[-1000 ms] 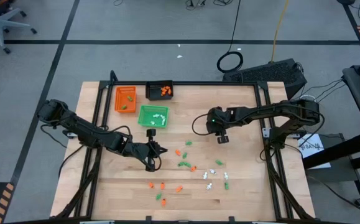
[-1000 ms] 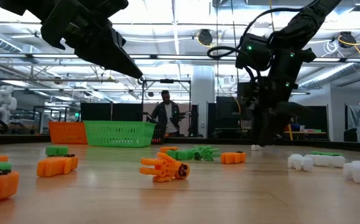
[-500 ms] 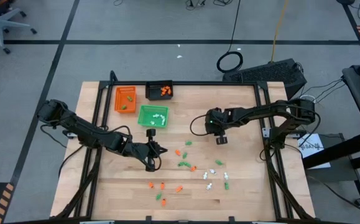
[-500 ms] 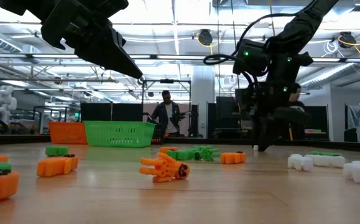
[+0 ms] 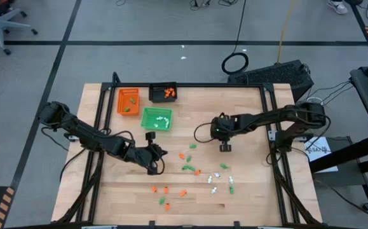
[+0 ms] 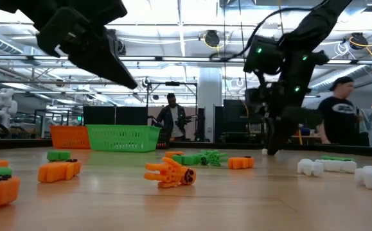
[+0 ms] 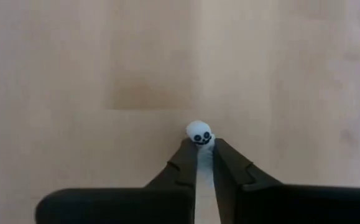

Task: Sort Halloween decoration
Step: Put the white skeleton toy into the green bin

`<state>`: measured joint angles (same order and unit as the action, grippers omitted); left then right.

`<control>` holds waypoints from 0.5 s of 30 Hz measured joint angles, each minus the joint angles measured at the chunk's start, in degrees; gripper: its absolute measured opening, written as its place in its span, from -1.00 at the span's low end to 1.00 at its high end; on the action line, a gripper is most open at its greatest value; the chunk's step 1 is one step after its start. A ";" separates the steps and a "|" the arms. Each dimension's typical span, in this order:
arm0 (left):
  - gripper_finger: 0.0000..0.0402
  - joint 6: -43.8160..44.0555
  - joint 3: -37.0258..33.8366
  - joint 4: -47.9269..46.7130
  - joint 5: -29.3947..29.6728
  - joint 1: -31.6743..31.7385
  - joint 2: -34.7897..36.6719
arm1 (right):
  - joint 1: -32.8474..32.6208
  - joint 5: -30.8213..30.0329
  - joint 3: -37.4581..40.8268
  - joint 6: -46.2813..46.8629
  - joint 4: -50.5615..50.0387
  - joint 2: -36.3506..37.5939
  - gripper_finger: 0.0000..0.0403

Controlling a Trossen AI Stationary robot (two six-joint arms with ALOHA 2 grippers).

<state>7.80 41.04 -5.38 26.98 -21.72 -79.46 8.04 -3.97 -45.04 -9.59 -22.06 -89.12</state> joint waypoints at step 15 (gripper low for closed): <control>-1.00 3.91 0.00 -1.19 1.58 -4.32 0.00 | -16.24 -2.65 -0.13 17.86 14.53 6.36 -1.00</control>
<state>11.70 41.04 -6.57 28.57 -26.04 -79.46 -8.20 -6.63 -45.17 8.27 -7.54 -82.76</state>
